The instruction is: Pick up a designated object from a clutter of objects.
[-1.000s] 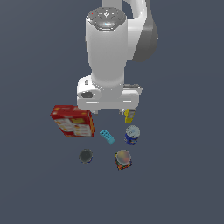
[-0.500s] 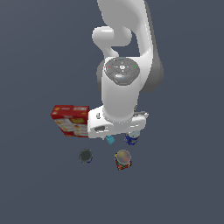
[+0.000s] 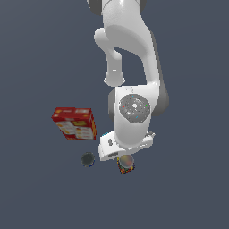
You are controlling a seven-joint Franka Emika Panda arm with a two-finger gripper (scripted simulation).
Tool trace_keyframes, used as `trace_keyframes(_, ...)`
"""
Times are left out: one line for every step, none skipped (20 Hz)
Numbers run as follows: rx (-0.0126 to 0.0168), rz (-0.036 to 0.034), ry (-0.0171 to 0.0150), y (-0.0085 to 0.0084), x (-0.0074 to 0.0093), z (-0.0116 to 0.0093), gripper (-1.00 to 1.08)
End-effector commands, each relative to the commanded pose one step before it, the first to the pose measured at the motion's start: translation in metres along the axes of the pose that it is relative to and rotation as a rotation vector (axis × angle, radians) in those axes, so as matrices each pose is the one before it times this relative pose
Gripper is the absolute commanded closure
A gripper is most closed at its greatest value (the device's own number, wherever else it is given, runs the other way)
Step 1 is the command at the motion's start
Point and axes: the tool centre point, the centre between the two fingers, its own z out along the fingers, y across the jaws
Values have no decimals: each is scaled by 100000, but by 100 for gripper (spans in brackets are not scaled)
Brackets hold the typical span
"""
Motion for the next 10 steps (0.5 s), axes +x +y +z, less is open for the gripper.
trace_keyframes(85, -1613, 418, -260, 657, 1087, -92)
trace_keyframes(41, -474, 84, -84, 177, 345, -92)
trace_keyframes(36, -412, 74, -74, 152, 300, -92)
trace_keyframes(31, -345, 62, -61, 126, 256, -92)
trace_keyframes(27, -287, 52, -53, 103, 209, -92)
trace_keyframes(20, -214, 39, -36, 78, 164, -92)
trace_keyframes(16, -166, 30, -34, 57, 116, -92)
trace_keyframes(9, -96, 17, -18, 34, 70, -92)
trace_keyframes(0, 0, 0, 15, 6, 27, -92)
trace_keyframes(25, 132, -142, -20, -93, -83, -92)
